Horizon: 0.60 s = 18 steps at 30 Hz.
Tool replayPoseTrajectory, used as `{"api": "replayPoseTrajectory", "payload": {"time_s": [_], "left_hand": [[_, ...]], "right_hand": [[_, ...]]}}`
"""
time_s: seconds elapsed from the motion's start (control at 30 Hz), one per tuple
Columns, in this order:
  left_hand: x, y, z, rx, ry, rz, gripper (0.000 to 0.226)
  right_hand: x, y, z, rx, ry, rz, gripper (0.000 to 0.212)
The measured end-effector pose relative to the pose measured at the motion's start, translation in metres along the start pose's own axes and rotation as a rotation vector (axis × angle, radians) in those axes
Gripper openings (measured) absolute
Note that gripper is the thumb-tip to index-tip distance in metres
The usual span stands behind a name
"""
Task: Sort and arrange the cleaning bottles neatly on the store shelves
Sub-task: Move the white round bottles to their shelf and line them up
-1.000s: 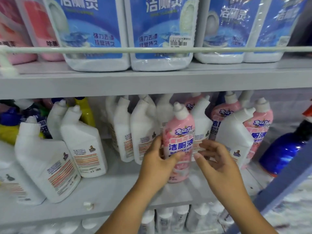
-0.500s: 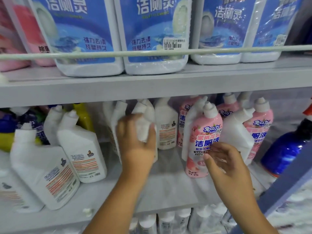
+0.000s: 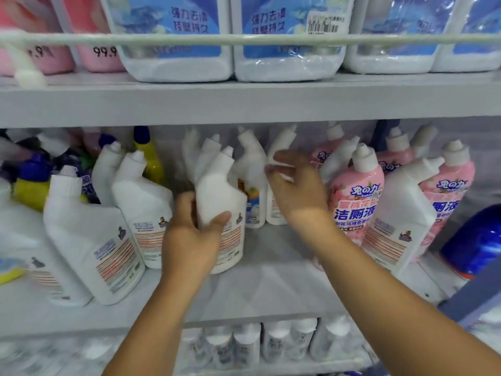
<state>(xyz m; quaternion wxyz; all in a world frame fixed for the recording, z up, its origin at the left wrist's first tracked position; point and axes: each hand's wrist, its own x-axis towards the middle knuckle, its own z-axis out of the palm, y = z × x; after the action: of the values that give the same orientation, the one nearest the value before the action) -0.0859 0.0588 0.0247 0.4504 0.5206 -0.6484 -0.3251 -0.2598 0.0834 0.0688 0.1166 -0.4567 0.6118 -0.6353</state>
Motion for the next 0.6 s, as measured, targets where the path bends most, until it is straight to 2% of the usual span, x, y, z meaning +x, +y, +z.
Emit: {"api": "replayPoseTrajectory", "payload": {"time_s": [0.1,0.23,0.37,0.43,0.53,0.6], "left_hand": [[-0.010,-0.003,-0.029,0.038,0.076,0.028,0.036],[-0.009,-0.017,-0.046,-0.023,0.114,-0.004,0.034],[-0.016,-0.025,-0.053,-0.059,0.135,0.000,0.048],[-0.016,-0.033,-0.055,-0.040,0.121,-0.016,0.058],[-0.017,-0.040,-0.056,-0.016,0.096,-0.029,0.050],[-0.018,-0.041,-0.057,-0.035,0.116,-0.023,0.045]], "right_hand": [[0.042,-0.002,0.026,-0.168,-0.007,-0.145,0.029],[0.074,-0.004,0.048,-0.414,-0.237,-0.018,0.043],[0.068,0.006,0.047,-0.462,-0.378,0.061,0.044],[0.060,0.012,0.042,-0.430,-0.372,0.080,0.042],[0.042,0.011,0.033,-0.326,-0.273,0.102,0.029],[0.030,0.010,0.025,-0.335,-0.208,0.073,0.027]]}}
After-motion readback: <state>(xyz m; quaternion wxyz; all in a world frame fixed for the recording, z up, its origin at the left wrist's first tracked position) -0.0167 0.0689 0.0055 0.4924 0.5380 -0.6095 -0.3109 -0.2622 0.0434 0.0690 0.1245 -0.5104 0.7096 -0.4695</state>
